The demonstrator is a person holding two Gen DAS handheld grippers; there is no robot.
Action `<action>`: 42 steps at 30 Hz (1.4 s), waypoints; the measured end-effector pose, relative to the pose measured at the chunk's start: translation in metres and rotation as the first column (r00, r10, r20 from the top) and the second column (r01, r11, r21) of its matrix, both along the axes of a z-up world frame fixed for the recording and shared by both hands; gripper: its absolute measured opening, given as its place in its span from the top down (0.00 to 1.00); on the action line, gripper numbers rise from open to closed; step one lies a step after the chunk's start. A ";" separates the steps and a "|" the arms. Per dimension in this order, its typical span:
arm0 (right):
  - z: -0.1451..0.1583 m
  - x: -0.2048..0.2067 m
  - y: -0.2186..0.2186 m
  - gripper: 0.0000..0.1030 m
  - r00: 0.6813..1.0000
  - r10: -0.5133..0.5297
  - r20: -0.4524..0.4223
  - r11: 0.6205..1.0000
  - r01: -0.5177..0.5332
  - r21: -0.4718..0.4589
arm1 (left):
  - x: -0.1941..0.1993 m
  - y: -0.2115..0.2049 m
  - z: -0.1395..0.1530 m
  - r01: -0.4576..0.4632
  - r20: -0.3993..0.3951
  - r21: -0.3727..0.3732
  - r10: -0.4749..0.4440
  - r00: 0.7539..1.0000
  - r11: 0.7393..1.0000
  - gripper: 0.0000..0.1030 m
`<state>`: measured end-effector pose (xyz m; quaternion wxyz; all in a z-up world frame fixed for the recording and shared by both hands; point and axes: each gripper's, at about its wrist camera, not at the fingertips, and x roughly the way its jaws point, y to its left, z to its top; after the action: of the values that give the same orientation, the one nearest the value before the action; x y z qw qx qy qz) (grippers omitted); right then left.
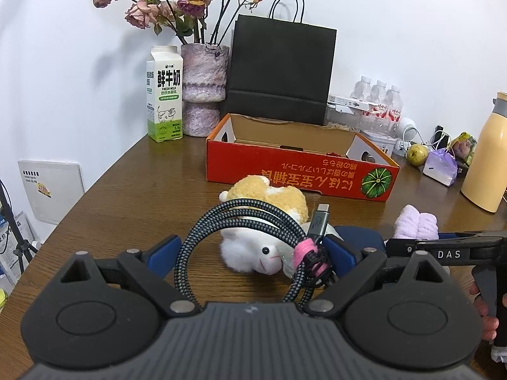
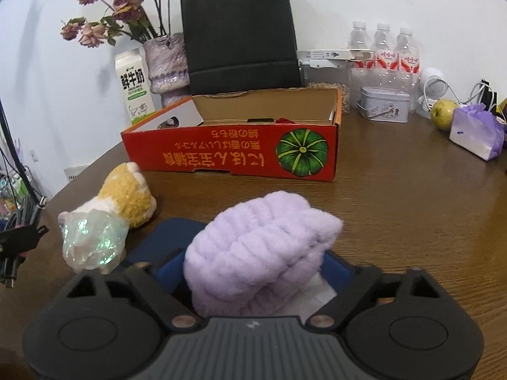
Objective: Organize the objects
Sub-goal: 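Grasp the black braided cable with the left tool while the right tool grasps the lavender headband, then carry the cable and headband with both tools over the box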
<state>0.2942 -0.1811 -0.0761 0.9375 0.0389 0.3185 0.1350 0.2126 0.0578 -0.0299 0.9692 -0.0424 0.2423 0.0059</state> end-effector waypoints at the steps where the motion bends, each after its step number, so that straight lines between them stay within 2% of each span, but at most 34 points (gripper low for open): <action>1: 0.000 0.000 -0.002 0.23 1.000 0.000 0.000 1.000 0.000 0.008 | -0.001 -0.001 0.000 0.001 0.001 0.001 -0.001 1.000 1.000 0.07; 9: 0.006 -0.015 -0.007 0.58 0.997 -0.010 0.072 0.999 0.008 0.035 | -0.004 -0.002 0.002 0.002 0.001 0.006 -0.002 1.000 1.000 0.07; 12: 0.008 -0.023 -0.009 0.63 0.995 -0.011 0.100 0.999 0.007 0.039 | -0.007 -0.003 0.004 0.006 0.004 0.011 -0.006 1.000 1.000 0.07; 30: 0.039 -0.060 -0.005 0.71 0.975 -0.001 0.222 1.000 0.000 0.005 | -0.008 -0.022 0.026 0.051 0.054 0.015 -0.051 0.997 0.999 0.07; 42: 0.057 -0.053 0.012 0.73 0.967 0.038 0.253 0.999 -0.035 -0.015 | 0.013 -0.029 0.041 0.063 0.082 -0.002 -0.063 0.995 0.998 0.07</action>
<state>0.2415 -0.1689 -0.0188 0.9680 0.0104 0.1977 0.1544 0.2257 0.0290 0.0108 0.9779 -0.0373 0.2038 -0.0271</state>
